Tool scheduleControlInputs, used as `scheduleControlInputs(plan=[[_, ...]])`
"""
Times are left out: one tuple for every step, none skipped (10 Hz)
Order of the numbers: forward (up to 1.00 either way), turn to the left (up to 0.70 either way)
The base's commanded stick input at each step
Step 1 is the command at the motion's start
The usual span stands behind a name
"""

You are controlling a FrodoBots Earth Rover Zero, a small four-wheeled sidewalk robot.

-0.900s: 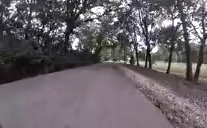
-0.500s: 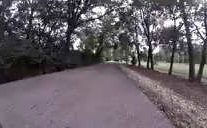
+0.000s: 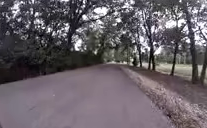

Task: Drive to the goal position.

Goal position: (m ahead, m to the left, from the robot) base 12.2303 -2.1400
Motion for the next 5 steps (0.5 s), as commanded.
scheduleControlInputs(plan=[[1.00,-0.05],[1.00,-0.04],[1.00,-0.02],[1.00,-0.01],[1.00,0.01]])
